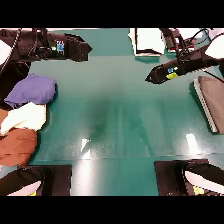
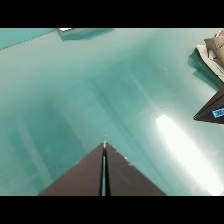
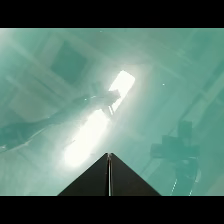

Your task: Fold the shirts.

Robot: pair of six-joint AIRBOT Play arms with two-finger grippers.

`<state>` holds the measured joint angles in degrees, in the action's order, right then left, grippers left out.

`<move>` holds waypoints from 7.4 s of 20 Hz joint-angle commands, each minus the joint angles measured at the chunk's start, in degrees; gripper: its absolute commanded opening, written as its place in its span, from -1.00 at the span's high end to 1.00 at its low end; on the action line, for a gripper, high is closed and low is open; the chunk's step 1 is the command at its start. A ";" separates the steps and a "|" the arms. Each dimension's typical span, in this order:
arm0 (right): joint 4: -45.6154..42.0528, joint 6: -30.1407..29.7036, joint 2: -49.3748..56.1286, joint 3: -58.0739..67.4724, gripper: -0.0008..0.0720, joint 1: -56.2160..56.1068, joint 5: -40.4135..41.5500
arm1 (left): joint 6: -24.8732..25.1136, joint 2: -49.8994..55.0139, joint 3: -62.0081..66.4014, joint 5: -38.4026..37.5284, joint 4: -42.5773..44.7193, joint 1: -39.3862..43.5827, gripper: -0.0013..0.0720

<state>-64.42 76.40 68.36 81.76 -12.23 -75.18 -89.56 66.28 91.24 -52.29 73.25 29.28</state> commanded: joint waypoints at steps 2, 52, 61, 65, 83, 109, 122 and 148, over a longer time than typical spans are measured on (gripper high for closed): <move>0.44 0.11 -0.02 0.02 0.92 -0.13 0.00 | 0.00 -0.04 0.00 0.00 0.02 0.02 0.89; -0.09 3.21 -5.25 27.74 0.92 13.07 5.57 | -0.85 -5.38 19.39 -9.64 26.53 -0.66 0.90; -0.07 3.30 -5.25 28.92 0.92 20.39 -1.01 | 4.55 19.37 19.19 -7.58 11.02 21.99 0.43; 0.02 3.30 -4.55 28.89 0.28 23.17 -7.93 | 4.31 21.66 19.23 -9.38 9.29 17.59 -0.59; 0.46 1.49 -6.10 -36.79 -0.25 25.42 5.18 | 3.69 19.71 -4.59 -21.20 -3.06 -10.38 -0.59; 5.99 -0.35 0.09 -38.56 0.92 16.00 17.05 | 14.69 18.29 -27.93 -3.10 -19.21 -0.46 -0.18; 5.77 -0.39 -4.35 -38.53 0.92 16.00 16.09 | 12.04 18.64 -22.84 -5.55 -16.15 -6.45 -0.70; -10.78 1.22 -16.72 6.69 0.92 16.00 -0.26 | 15.37 -7.54 8.79 -16.28 -10.67 -19.74 0.90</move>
<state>-72.23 77.23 55.27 79.29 3.70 -72.58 -72.97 67.13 94.15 -69.08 58.13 11.27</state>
